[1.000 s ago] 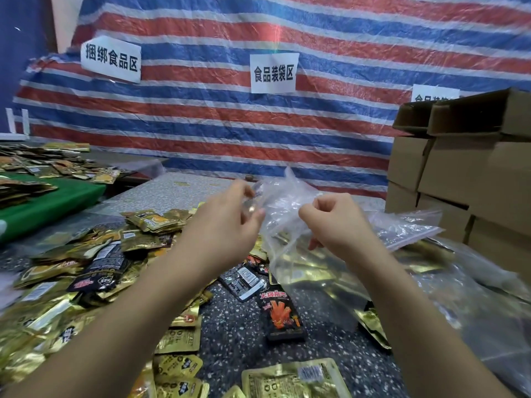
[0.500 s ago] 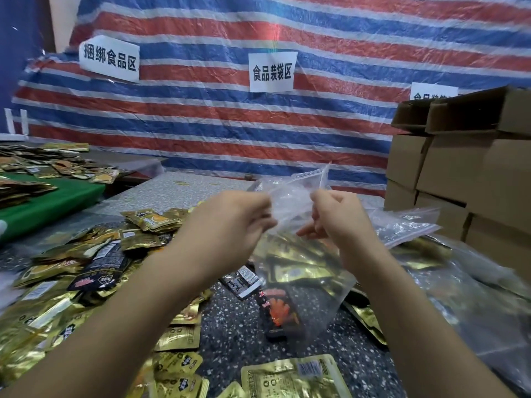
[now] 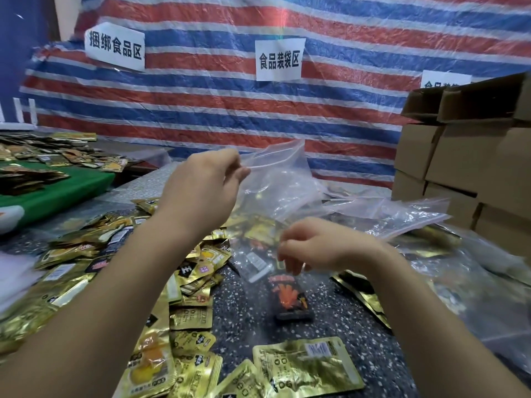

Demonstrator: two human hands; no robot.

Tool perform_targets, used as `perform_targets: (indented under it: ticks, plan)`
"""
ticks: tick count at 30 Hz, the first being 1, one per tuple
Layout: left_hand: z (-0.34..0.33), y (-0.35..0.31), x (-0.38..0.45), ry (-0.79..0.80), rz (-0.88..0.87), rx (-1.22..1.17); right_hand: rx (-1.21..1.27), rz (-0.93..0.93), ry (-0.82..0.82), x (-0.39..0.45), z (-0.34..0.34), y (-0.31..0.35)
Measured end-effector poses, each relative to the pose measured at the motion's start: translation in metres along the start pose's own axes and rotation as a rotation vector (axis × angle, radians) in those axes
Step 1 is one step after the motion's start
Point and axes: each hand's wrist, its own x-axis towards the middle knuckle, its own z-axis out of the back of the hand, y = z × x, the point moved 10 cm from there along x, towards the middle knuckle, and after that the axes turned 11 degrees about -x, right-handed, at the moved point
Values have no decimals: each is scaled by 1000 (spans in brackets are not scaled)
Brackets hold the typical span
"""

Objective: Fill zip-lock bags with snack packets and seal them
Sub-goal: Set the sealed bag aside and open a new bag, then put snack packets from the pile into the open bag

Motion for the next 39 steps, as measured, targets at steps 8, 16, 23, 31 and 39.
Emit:
perform_targets:
  ticks: [8, 16, 23, 31, 39]
  plan:
    - [13, -4, 4, -38, -41, -33, -110, 185, 191, 14, -70, 71]
    - [9, -6, 5, -20, -60, -65, -66, 66, 229, 45, -117, 127]
    - [0, -9, 1, 30, -61, -72, 120, 18, 167, 45, -125, 124]
    - [-1, -11, 1, 46, -64, -80, 523, -127, 227, 42, -133, 94]
    - [5, 1, 5, 76, -68, -17, 712, 58, 357, 13, -83, 67]
